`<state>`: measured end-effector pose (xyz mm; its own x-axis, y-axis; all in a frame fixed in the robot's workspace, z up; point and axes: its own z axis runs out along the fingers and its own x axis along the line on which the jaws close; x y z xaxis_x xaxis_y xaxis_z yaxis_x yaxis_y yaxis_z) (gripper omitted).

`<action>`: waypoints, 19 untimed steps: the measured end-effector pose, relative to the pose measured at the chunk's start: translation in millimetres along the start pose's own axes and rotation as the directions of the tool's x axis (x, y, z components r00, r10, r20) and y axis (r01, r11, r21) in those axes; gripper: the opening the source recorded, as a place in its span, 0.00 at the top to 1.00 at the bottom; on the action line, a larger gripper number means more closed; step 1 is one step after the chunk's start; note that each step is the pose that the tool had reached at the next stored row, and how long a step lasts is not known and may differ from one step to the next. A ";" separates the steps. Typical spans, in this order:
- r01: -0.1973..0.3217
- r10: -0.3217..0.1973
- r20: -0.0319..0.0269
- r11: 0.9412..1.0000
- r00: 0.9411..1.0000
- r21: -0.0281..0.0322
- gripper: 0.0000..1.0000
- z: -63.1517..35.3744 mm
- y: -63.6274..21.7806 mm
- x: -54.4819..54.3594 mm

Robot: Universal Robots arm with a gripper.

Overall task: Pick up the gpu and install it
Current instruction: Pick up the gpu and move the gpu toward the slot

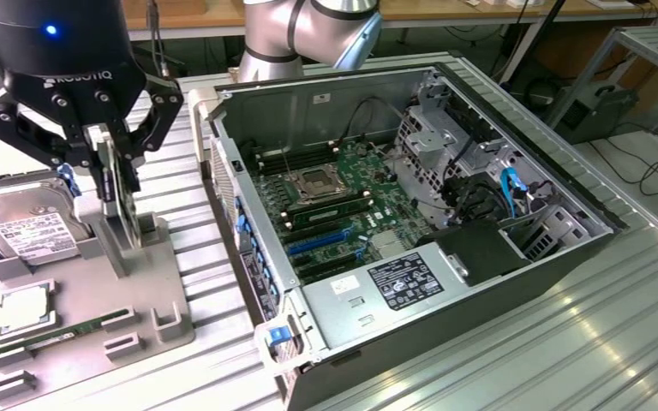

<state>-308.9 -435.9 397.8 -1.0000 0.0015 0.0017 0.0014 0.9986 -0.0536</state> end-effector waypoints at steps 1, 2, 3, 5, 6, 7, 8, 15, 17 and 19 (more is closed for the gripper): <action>0.000 0.000 0.000 1.000 1.000 0.000 0.72 -0.9 0.0 0.0; 0.000 0.000 0.000 1.000 1.000 0.000 0.72 -2.0 -0.1 0.0; 0.000 0.000 0.000 1.000 1.000 0.000 0.72 -3.3 -0.2 0.0; 0.000 0.000 0.000 1.000 1.000 0.000 0.72 -5.3 -0.3 0.0; 0.000 0.000 0.000 1.000 1.000 0.000 0.72 -6.6 -0.4 0.0; 0.000 0.000 0.000 1.000 1.000 0.001 0.72 -9.4 -0.5 0.0; 0.000 0.000 0.000 1.000 1.000 0.001 0.72 -11.7 -0.7 0.0; 0.000 0.000 0.000 1.000 1.000 0.000 0.72 -25.9 -1.4 0.1; 0.000 0.000 0.000 1.000 1.000 0.001 0.72 -28.4 -1.5 0.0; 0.000 0.000 0.000 1.000 1.000 0.001 0.72 -32.0 -1.7 0.1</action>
<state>-308.9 -435.9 429.8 -1.0000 0.0015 0.0021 0.0014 0.9985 -0.0542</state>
